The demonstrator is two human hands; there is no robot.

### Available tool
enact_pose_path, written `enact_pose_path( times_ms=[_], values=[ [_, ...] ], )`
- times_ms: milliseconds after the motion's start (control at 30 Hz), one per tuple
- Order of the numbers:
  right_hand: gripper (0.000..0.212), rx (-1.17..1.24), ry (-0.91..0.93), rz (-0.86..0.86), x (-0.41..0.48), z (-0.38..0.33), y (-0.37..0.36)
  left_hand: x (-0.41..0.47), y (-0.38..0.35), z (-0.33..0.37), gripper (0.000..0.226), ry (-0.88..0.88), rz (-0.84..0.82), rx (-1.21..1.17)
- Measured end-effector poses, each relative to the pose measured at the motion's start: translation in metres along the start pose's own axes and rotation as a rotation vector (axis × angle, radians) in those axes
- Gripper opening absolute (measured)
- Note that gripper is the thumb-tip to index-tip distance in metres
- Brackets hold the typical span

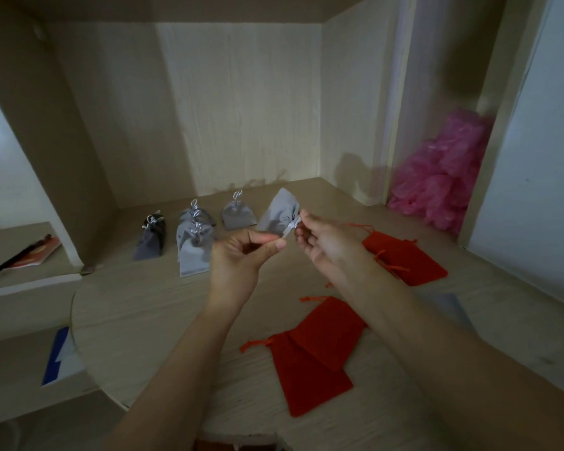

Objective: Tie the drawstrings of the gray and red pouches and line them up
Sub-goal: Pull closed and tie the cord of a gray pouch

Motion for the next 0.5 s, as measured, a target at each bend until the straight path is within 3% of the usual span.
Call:
enact_pose_path(
  times_ms=[133,300,500],
  values=[
    [0.026,-0.235,0.217,-0.074,-0.007,-0.006,-0.001,-0.001,-0.004,-0.003,0.008,0.075,-0.062,-0.022],
    [0.027,-0.302,0.277,0.02,-0.008,-0.001,-0.001,-0.005,-0.011,-0.002,0.008,0.093,-0.113,-0.019],
    [0.016,-0.796,0.464,-0.127,-0.005,-0.018,0.0,0.001,-0.003,0.015,0.012,0.064,-0.282,0.149]
  ],
)
Point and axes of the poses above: each hand's wrist, its own x-axis towards the middle knuckle, its own y-axis out of the back of the hand, z = x × y, the point moved 4 cm from there along x, towards the middle knuckle, and after that the axes turned 1 degree about z, right-handed, at the moved point
